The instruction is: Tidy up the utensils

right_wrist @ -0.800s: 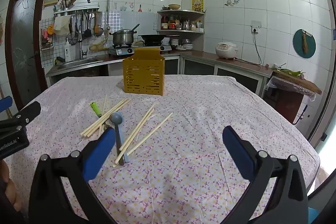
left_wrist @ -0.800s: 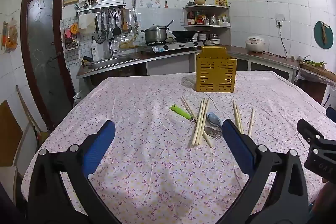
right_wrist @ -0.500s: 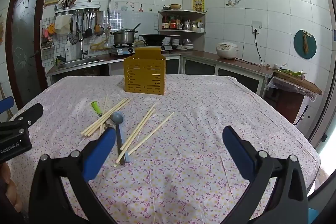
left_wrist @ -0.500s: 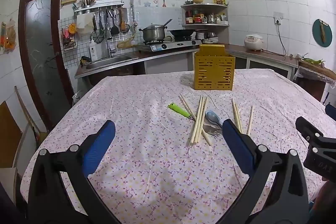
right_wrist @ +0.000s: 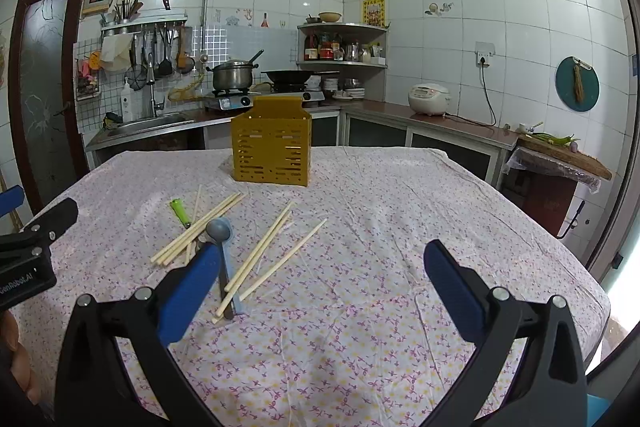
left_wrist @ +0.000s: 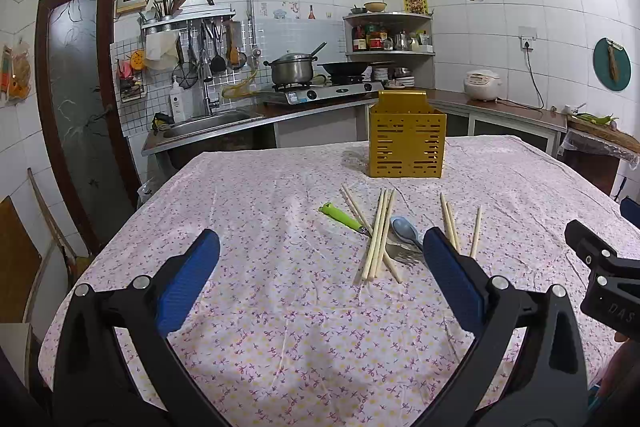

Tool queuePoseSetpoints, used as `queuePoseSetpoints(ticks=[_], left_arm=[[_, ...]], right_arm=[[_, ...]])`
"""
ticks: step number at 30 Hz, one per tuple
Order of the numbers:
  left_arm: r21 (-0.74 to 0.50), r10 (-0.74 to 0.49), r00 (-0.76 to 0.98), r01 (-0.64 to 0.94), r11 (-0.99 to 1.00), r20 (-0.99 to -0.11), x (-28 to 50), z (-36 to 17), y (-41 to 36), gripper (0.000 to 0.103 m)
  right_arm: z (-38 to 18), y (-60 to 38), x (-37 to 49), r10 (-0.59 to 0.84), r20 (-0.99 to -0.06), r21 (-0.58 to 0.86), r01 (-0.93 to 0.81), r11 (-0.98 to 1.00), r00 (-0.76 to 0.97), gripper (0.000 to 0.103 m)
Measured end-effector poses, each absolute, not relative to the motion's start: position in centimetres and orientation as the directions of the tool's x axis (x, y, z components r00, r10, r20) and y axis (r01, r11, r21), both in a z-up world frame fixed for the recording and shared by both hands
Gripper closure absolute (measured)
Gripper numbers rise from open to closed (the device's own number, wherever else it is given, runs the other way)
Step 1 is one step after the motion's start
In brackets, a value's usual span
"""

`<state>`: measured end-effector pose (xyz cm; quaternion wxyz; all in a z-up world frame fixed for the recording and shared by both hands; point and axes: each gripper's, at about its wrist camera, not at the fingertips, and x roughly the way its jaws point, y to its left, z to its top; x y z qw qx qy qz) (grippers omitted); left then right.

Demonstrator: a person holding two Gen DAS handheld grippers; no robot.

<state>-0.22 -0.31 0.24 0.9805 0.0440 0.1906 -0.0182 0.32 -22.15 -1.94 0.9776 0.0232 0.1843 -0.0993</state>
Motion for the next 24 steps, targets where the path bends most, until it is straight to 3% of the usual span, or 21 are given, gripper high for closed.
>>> queuePoseSetpoints(ticks=[24], left_arm=[[0.08,-0.021,0.922,0.056,0.995,-0.388,0.43,-0.34,-0.36,0.005]], right_arm=[[-2.6,-22.29,0.7,-0.194,-0.366,0.006,0.211,0.977,0.91,0.004]])
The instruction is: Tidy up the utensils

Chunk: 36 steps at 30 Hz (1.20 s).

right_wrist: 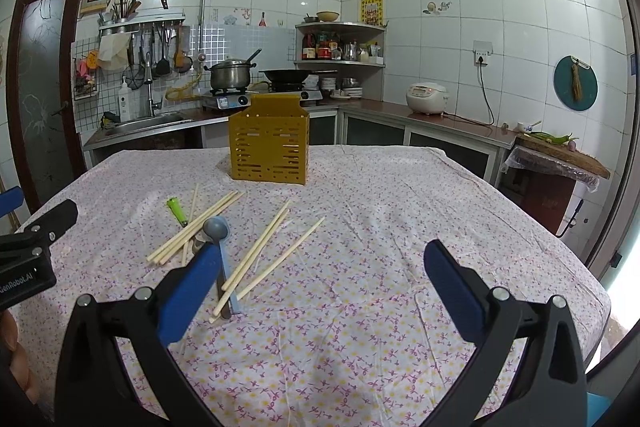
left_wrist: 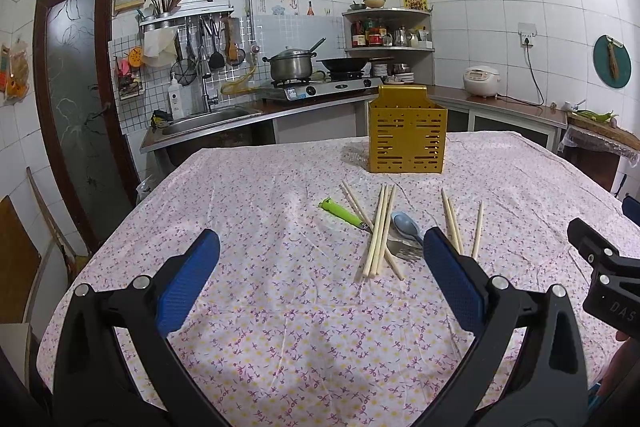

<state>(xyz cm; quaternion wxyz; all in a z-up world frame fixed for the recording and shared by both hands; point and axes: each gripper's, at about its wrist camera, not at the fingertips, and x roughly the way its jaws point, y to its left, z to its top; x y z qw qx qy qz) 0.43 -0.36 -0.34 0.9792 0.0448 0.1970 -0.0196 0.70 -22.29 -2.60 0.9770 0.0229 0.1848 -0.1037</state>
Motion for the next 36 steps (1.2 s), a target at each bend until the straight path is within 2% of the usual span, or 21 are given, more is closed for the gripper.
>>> queuePoseSetpoints(ticks=[36], left_arm=[[0.087,-0.021,0.922,0.059,0.994,-0.386,0.54,-0.9,-0.68,0.005]], right_arm=[[-2.89,-22.15,0.82,-0.199,-0.367,0.002,0.214,0.977,0.909,0.004]])
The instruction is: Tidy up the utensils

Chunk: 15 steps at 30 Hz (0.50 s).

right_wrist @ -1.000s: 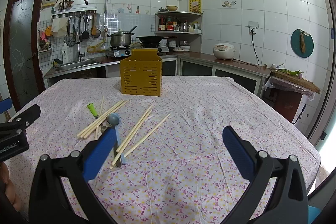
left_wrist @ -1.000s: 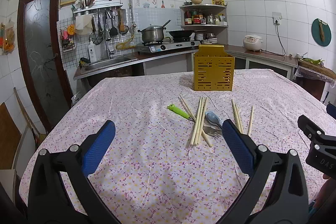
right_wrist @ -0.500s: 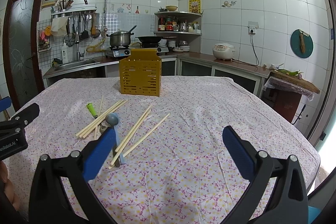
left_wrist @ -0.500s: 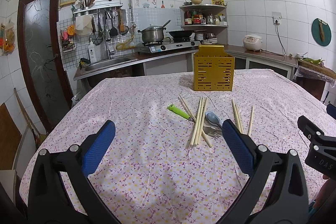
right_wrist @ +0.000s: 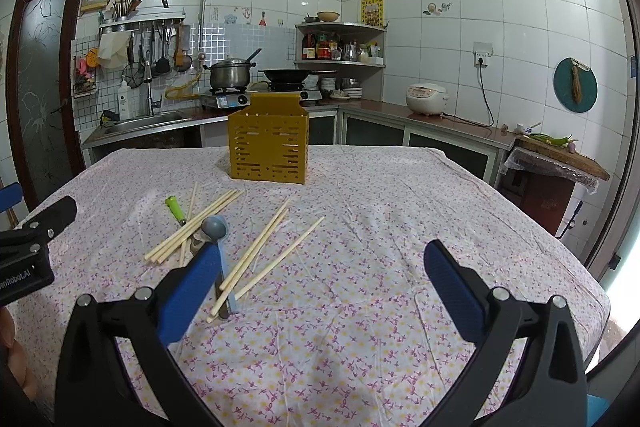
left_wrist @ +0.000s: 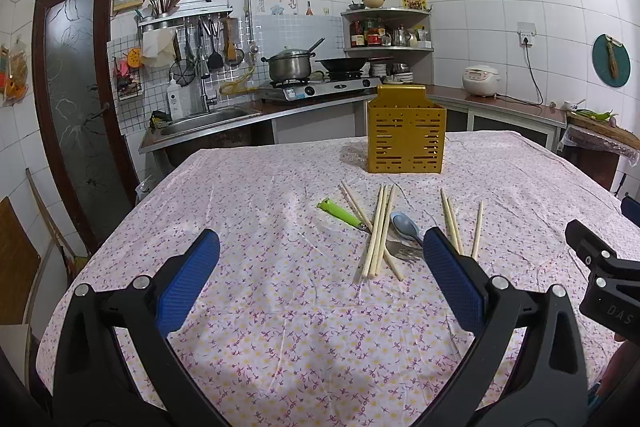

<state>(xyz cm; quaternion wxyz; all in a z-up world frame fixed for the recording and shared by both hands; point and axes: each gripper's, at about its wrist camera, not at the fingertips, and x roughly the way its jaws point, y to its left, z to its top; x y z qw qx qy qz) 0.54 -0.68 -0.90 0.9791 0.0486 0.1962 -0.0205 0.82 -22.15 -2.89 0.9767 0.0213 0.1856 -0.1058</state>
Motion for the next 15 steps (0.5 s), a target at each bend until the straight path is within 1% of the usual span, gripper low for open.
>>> queuePoseSetpoints(ticks=[15], left_arm=[[0.086,-0.025,0.918,0.064,0.994,-0.397,1.09,-0.77,-0.68,0.005]], right_arm=[[-2.9,-21.9,0.94,-0.202,-0.367,-0.011,0.213,0.977,0.908,0.004]])
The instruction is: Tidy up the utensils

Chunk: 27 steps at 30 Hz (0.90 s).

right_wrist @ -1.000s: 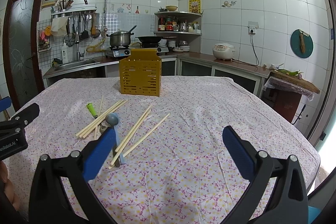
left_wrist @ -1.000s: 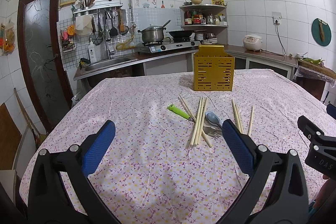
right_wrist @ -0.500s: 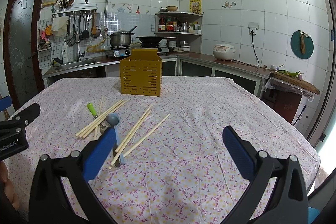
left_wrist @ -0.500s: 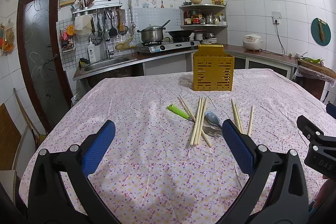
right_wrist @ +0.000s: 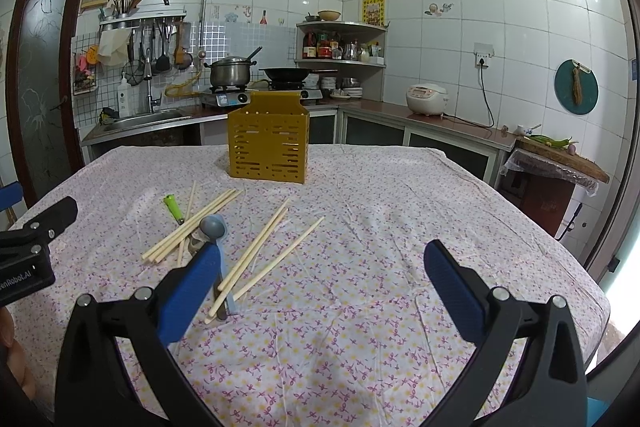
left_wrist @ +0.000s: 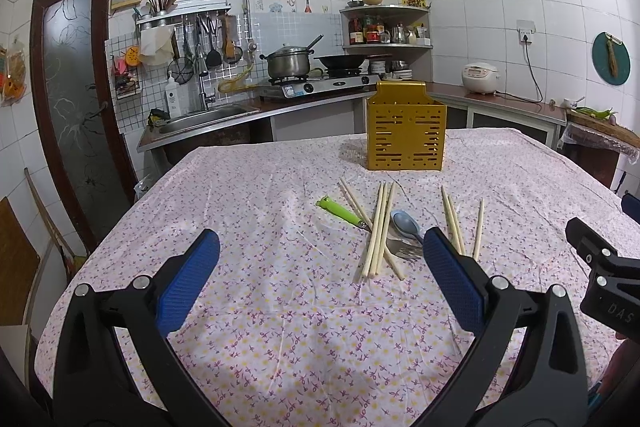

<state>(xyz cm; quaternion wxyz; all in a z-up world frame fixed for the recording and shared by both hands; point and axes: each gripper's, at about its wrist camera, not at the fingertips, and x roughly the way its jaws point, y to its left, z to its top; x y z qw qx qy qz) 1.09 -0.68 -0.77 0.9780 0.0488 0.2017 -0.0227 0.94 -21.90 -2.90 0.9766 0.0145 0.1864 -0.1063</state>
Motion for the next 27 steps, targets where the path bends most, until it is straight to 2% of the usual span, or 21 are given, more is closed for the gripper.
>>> queuePoseSetpoints(ticks=[5,9,15,21,27], left_arm=[[0.085,-0.034,0.916,0.074,0.994,-0.401,1.8,-0.6,-0.6,0.005],[0.064,-0.055,0.889,0.094,0.993,-0.455,3.8,-0.3,-0.5,0.005],[0.044,-0.074,0.853,0.113,0.993,-0.516,7.5,0.2,-0.4,0.005],[-0.018,-0.135,0.769,0.159,0.987,-0.625,12.8,0.2,-0.6,0.005],[0.024,-0.09,0.745,0.14,0.99,-0.66,15.8,-1.0,-1.3,0.005]], right_arm=[[-2.7,-22.3,1.7,-0.183,-0.385,-0.007,0.195,0.981,0.904,0.004],[-2.2,-22.7,3.2,-0.176,-0.418,-0.021,0.185,0.983,0.891,0.004],[-1.7,-23.8,8.5,-0.145,-0.551,-0.035,0.151,0.988,0.822,0.004],[-2.8,-24.7,14.4,-0.144,-0.677,-0.08,0.122,0.989,0.722,0.004],[-4.1,-25.0,17.2,-0.185,-0.711,-0.123,0.139,0.983,0.679,0.004]])
